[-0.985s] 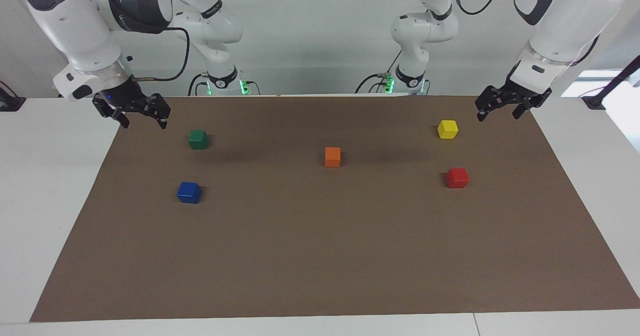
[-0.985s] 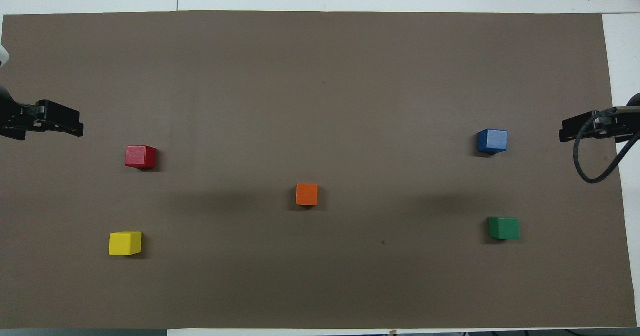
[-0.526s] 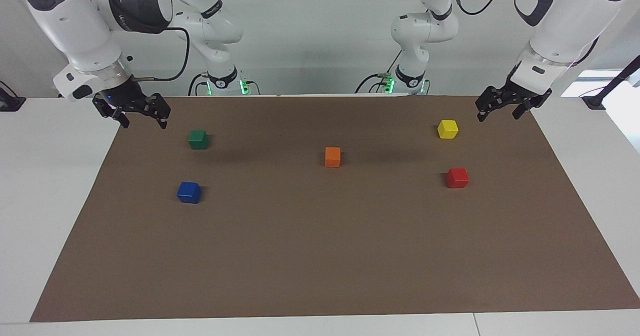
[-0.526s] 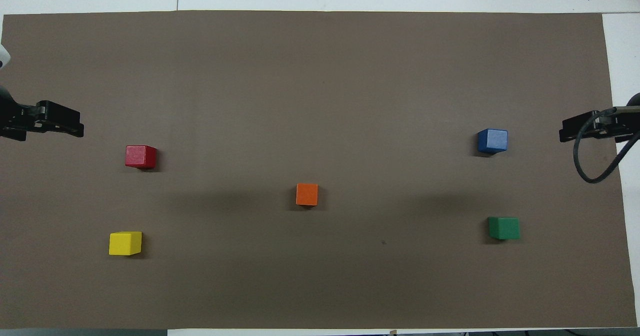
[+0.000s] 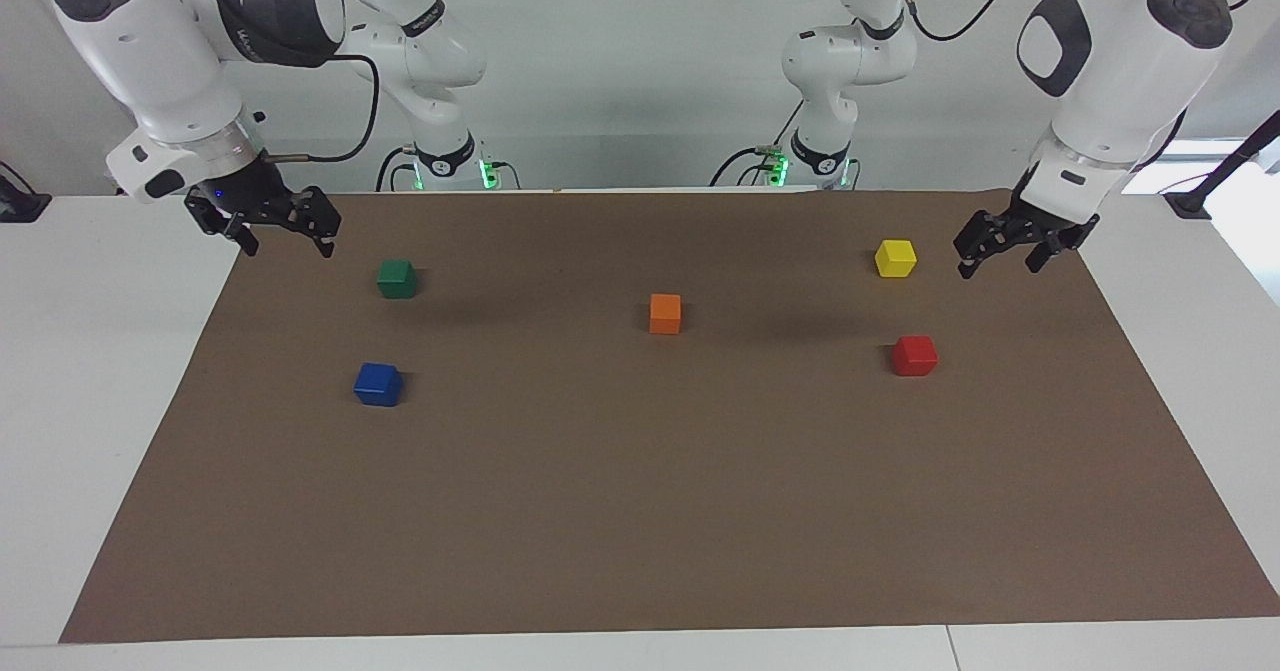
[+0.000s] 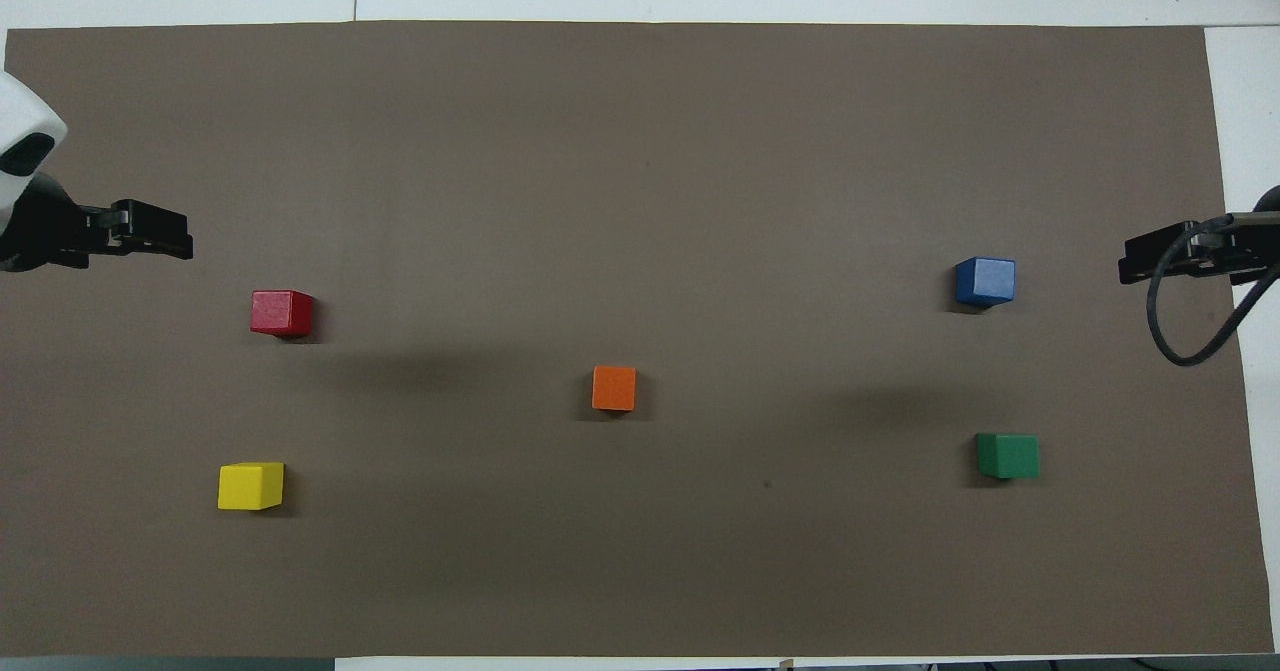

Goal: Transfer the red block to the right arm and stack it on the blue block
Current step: 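Reach the left gripper down to the red cube and grasp it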

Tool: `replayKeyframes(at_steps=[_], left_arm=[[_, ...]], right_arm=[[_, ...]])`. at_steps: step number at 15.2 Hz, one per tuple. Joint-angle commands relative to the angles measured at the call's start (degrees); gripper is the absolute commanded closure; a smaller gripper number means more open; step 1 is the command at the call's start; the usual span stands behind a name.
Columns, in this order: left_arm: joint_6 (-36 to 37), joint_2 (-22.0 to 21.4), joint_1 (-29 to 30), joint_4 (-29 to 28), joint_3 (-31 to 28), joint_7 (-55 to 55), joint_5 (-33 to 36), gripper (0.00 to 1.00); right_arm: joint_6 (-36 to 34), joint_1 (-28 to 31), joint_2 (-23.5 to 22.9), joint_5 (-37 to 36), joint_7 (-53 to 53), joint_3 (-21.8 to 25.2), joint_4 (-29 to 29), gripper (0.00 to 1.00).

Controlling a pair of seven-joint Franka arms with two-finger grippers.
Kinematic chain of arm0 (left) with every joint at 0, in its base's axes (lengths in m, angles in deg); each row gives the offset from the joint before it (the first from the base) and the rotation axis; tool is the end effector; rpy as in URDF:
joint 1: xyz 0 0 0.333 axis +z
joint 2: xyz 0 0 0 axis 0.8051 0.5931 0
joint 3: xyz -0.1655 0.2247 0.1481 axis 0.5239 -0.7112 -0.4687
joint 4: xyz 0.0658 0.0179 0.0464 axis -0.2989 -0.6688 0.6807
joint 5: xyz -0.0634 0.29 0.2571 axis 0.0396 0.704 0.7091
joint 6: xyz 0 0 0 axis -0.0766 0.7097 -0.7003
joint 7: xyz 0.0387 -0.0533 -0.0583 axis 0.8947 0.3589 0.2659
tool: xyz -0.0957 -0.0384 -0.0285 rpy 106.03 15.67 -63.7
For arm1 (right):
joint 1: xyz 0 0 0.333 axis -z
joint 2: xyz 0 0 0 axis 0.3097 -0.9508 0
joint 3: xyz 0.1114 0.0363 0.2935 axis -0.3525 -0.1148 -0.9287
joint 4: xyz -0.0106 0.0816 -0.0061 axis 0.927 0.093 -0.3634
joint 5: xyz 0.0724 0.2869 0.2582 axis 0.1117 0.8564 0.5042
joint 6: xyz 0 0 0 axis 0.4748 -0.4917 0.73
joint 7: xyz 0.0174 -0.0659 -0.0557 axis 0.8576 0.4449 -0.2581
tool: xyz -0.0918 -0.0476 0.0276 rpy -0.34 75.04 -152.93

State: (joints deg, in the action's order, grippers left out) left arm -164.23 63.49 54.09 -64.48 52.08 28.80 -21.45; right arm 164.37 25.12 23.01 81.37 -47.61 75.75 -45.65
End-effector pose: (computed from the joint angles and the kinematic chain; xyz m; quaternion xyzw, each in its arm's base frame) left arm 0.5730 -0.0112 0.5451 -0.9999 -0.0033 -0.0097 0.0024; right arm 0.5485 -0.0429 0.5744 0.9995 -0.0227 -0.0220 0.0099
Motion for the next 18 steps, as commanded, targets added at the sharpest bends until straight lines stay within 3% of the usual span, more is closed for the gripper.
replayKeyframes(at_steps=[1,6,9,15,18], left_arm=[[-3.7,0.4,-0.1,-3.8,0.0,-0.3,0.2,0.0],[-15.3,-1.1,-0.3,-17.7,0.0,0.3,0.1,0.0],[-21.1,-0.7,-0.6,-21.7,0.1,0.2,0.1,0.0],[-29.5,2.0,-0.9,-25.9,0.1,-0.3,0.2,0.0],[-31.8,3.1,-0.8,-26.7,0.0,-0.4,0.2,0.0]], right_arm=[[0.5,0.8,1.2,-0.4,-0.1,-0.6,-1.3,0.0],[-3.0,0.6,1.5,0.2,0.6,-0.6,-1.3,0.0],[-3.1,0.7,1.7,2.5,4.8,-1.0,-1.2,0.0],[-3.2,5.6,1.5,35.5,9.3,-0.5,-2.1,0.0],[-3.3,7.9,0.6,52.3,10.4,-0.4,-8.4,0.0]])
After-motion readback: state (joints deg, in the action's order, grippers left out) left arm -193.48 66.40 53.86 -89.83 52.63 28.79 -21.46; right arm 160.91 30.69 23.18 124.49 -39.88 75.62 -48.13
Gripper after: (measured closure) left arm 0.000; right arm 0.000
